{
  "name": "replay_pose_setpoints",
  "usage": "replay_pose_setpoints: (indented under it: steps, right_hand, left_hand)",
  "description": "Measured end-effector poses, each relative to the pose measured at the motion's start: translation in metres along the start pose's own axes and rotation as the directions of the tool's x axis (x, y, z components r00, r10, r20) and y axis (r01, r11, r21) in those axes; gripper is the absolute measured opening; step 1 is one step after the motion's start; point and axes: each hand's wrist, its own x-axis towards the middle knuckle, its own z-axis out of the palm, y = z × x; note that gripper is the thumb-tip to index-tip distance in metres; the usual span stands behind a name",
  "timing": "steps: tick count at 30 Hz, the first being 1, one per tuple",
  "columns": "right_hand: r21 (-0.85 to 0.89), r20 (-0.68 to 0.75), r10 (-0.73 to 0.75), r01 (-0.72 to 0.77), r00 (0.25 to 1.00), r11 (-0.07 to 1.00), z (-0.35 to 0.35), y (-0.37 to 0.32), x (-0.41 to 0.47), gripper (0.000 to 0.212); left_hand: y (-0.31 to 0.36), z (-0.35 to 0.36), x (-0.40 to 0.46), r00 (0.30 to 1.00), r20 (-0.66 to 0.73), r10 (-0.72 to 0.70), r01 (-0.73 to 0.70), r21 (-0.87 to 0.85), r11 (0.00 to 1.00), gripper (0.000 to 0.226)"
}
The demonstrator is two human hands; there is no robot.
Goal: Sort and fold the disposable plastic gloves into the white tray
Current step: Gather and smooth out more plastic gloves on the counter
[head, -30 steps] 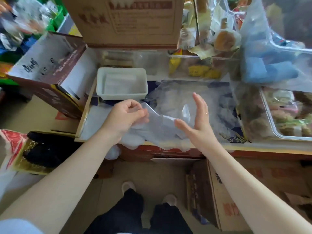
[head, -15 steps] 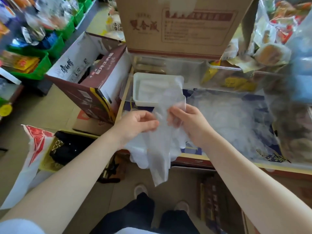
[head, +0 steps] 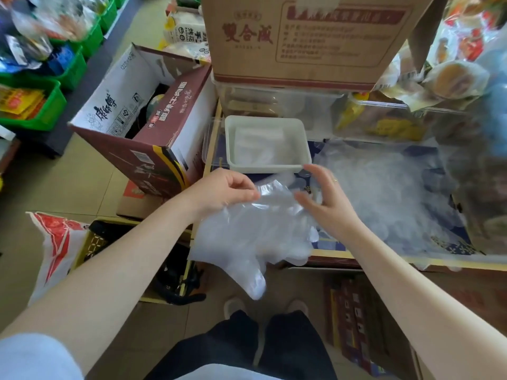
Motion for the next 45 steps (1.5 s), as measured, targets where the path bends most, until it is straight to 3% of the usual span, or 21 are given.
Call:
replay_pose_setpoints:
  steps: [2,5,10,14,18,22,23,25,27,30,33,36,38,40,41,43,45]
  right_hand:
    - [0.02,0.258,-0.182,0.183,0.949,0.983,0.002,-0.016,0.005,0.054]
    - [-0.047,0.454,-0.189,0.236,0.871,0.971,0.009,-0.019,0.02,0.022]
    - [0.119,0.554,0.058,-0.148,0.83,0.982,0.007,0.007,0.043,0.028]
    - [0.087,0.519,0.193,-0.276,0.833,0.957,0.013,0.026,0.068,0.019]
    - [0.042,0.459,0.298,-0.356,0.837,0.934,0.031,0.045,0.089,0.024]
    - [-0.266,0.172,0.267,-0.216,0.948,0.939,0.054,0.054,0.099,0.01]
    - [-0.361,0.128,0.255,-0.194,0.958,0.912,0.058,0.053,0.099,0.004]
    - [-0.565,0.08,0.191,-0.113,0.978,0.817,0.066,0.052,0.098,0.013]
    - [-0.631,0.101,0.142,-0.047,0.985,0.774,0.072,0.051,0.096,0.021]
    - [-0.43,0.147,0.227,-0.144,0.963,0.891,0.073,0.047,0.096,0.011]
    - [0.045,0.276,0.315,-0.339,0.908,0.94,0.06,0.045,0.095,0.019]
    - [0.494,0.564,0.162,-0.488,0.81,0.72,0.032,0.04,0.085,0.008]
    - [0.529,0.704,0.068,-0.585,0.707,0.615,0.011,0.033,0.078,0.006]
    - [0.311,0.777,0.09,-0.503,0.623,0.806,-0.007,0.026,0.076,0.023]
    - [0.122,0.79,0.127,-0.357,0.6,0.926,-0.013,0.023,0.077,0.032]
    - [-0.099,0.791,0.16,-0.133,0.59,0.986,-0.014,0.009,0.08,0.041]
    - [-0.07,0.807,0.098,-0.069,0.582,0.995,-0.005,-0.007,0.08,0.047]
  left_hand:
    - [0.007,0.003,0.006,0.996,0.085,0.001,-0.005,0.051,0.999,0.01]
    - [0.009,0.004,0.011,0.99,0.138,-0.005,-0.004,0.062,0.998,0.01]
    - [-0.022,-0.011,0.008,0.973,0.119,-0.197,0.204,-0.049,0.978,0.008]
    - [-0.054,-0.008,0.009,0.93,-0.068,-0.362,0.354,-0.103,0.929,0.007]
    - [-0.076,0.002,0.016,0.902,-0.198,-0.385,0.398,0.034,0.917,0.013]
    - [-0.085,0.006,0.028,0.906,-0.349,-0.241,0.358,0.326,0.875,0.014]
    - [-0.086,0.007,0.03,0.9,-0.381,-0.21,0.349,0.344,0.872,0.013]
    - [-0.089,0.008,0.034,0.89,-0.426,-0.164,0.329,0.35,0.877,0.017]
    - [-0.091,0.009,0.037,0.867,-0.448,-0.217,0.358,0.259,0.897,0.029]
    - [-0.094,0.009,0.03,0.847,-0.34,-0.408,0.432,-0.008,0.902,0.048]
    - [-0.088,0.014,0.01,0.882,-0.145,-0.448,0.425,-0.166,0.89,0.03]
    - [-0.073,0.014,-0.007,0.912,-0.015,-0.411,0.341,-0.532,0.775,0.011]
    - [-0.06,0.011,-0.014,0.933,0.002,-0.361,0.301,-0.553,0.777,0.011]
    - [-0.049,0.01,-0.017,0.956,0.01,-0.294,0.268,-0.443,0.855,0.012]
    - [-0.043,0.011,-0.017,0.965,0.019,-0.263,0.249,-0.394,0.885,0.012]
    - [-0.033,0.015,-0.013,0.976,0.034,-0.215,0.213,-0.338,0.917,0.011]
    - [-0.024,0.022,-0.009,0.982,0.042,-0.184,0.187,-0.315,0.93,0.011]
